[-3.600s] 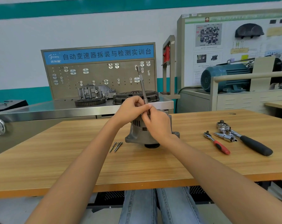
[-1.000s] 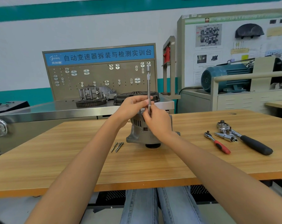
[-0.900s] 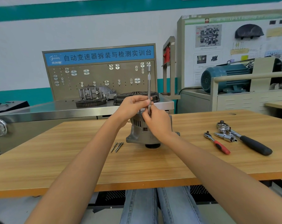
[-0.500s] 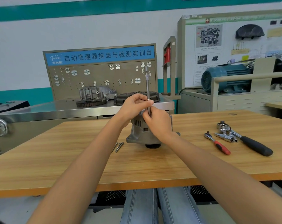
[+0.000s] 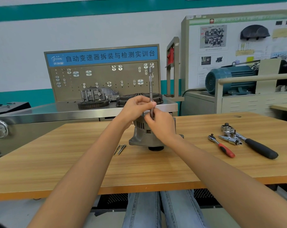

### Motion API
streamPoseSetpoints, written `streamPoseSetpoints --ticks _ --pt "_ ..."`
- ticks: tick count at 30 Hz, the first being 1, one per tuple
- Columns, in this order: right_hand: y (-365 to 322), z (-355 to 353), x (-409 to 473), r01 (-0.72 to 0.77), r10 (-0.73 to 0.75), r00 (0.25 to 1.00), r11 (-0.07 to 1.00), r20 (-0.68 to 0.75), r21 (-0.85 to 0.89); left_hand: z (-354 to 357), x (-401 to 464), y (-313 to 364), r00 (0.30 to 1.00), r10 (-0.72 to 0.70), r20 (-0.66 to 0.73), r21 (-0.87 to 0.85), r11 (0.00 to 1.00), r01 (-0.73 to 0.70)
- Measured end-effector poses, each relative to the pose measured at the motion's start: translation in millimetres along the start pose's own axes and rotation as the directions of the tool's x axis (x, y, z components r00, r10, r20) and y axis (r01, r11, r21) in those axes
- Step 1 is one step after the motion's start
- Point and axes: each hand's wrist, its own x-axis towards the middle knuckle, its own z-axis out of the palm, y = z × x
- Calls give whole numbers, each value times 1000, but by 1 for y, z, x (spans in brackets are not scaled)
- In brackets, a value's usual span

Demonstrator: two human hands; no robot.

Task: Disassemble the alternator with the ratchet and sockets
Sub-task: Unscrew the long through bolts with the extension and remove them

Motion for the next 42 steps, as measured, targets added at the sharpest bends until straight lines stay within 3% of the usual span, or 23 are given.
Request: streamPoseSetpoints --ticks 5,23,30,42 --pt "0 -1 0 4 -4 1000 999 -10 -39 5 -1 1 999 18 -37 -18 1000 -19" --pt "-1 -1 4 -21 24 999 998 43 -59 -14 7 30 986 89 143 6 996 -90" --pt "-1 -1 3 -30 33 998 997 46 -73 -10 3 22 997 72 21 -117 991 -69" --pt "-1 -3 5 21 -18 999 995 34 -101 -5 3 30 997 62 -38 -31 998 -63"
